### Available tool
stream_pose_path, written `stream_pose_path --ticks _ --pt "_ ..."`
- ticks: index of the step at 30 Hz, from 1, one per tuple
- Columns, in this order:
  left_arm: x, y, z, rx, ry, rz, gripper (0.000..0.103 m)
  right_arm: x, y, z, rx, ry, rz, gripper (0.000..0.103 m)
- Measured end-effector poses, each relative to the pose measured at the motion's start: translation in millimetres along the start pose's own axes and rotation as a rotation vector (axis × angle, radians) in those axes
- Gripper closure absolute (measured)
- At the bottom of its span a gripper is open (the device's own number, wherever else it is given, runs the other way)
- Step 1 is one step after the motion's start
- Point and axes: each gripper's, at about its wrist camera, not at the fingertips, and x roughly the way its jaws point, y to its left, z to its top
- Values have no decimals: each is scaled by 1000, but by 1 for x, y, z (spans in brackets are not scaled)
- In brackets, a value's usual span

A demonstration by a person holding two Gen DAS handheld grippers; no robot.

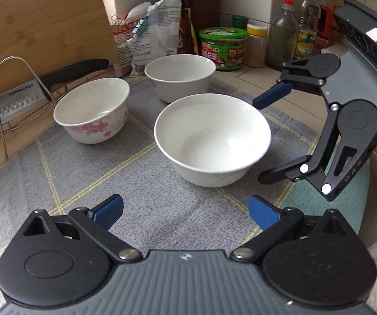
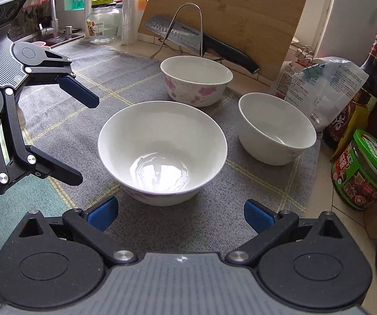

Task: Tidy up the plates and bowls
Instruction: 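Close the left tool on the plain white bowl rim while the right tool grips its other side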

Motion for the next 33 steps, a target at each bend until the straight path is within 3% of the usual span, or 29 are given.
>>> stream_pose_path --ticks 12,17,25,33 --pt "20 6 17 138 7 -113 14 8 -7 12 -149 8 96 0" --pt "25 9 23 202 7 -183 22 11 -5 15 -230 19 142 6" --pt "28 10 28 288 -3 -202 25 10 -6 20 -273 16 171 14" --pt "24 11 26 307 -2 -212 25 9 -1 24 -280 25 158 16"
